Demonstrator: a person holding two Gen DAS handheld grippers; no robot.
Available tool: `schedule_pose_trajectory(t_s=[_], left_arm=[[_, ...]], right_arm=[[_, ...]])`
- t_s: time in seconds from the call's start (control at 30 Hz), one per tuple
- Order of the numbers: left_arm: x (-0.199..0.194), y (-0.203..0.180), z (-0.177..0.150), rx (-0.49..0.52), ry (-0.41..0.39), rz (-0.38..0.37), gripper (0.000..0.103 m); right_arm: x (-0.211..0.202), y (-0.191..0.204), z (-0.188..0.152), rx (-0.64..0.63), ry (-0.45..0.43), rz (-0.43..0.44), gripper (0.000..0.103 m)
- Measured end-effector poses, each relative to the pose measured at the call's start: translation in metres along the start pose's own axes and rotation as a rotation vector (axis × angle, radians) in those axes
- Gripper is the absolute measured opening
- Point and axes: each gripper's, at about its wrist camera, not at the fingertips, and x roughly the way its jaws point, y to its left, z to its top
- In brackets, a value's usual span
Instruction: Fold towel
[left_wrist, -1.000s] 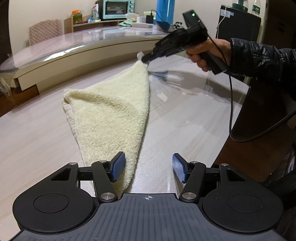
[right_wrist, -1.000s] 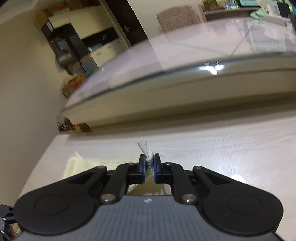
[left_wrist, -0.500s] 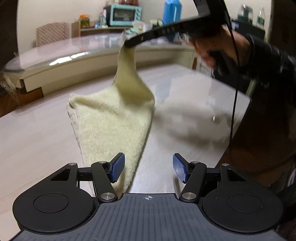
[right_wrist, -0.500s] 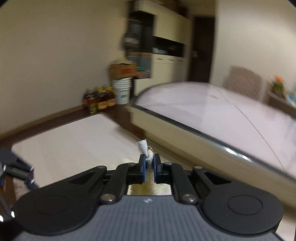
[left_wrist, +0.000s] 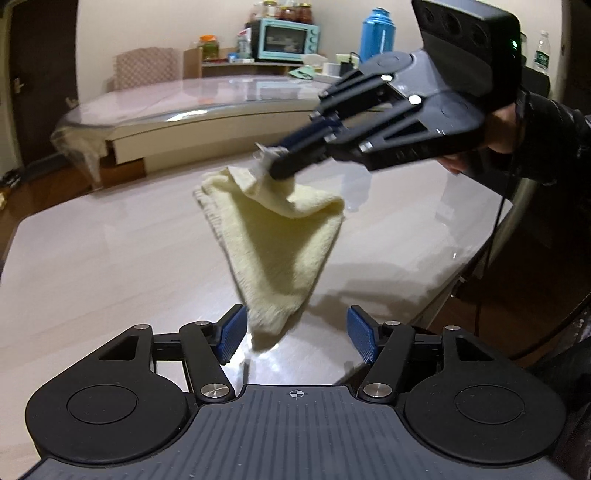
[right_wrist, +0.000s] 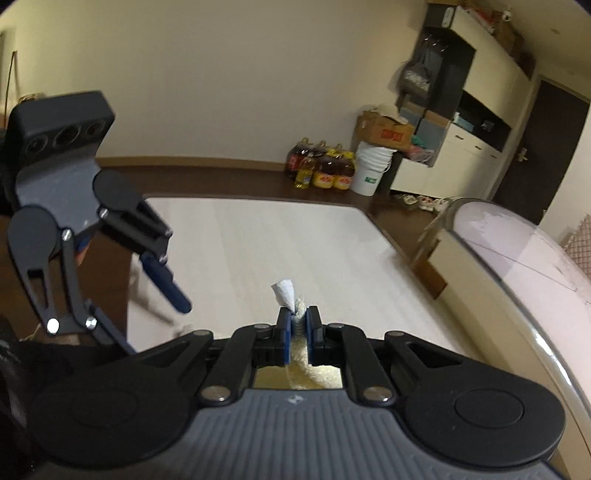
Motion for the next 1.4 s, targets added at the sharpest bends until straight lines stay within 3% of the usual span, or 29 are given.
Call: schedule_pose_trajectory(t_s=[0.4,0.67,0.83,1.0,1.07,1.17,1.3,1.4], left_arm=[[-0.003,0.004,-0.005,-0.013,-0.006,0.003,0.067],[-0.005,0.008,-0.008,-0.020,-0.013,0.015,0.069],[-0.006,0.009,-0.008,-0.017,-0.014,0.021,0.069],[-0.009,0.007,-0.005,-0.010,-0.022,0.027,0.070],[-0.010,0.005,-0.001,0.002,-0.027,0.028,0.072],[-0.010,0.004,0.005,0.016,-0.037,0.020,0.073],[-0.009,0.006,0.015,0.025,-0.047,-0.001,0.073],[-0.007,0.005,0.023,0.039,-0.054,-0.015,0.073]], right_arm=[[0.010,0.027,0.001,-0.028,0.019,0.087,0.009],[0.032,0.058,-0.011,-0.167,0.102,0.094,0.011],[0.029,0.071,-0.017,-0.216,0.083,0.083,0.040],[0.007,0.035,-0.024,0.016,0.034,0.067,0.044],[0.000,0.012,-0.034,0.159,0.042,0.041,0.044],[-0.009,-0.003,-0.048,0.252,0.047,-0.004,0.040],[-0.005,0.012,-0.057,0.157,0.075,-0.052,0.028],[0.004,0.027,-0.056,0.048,0.096,-0.059,0.028]])
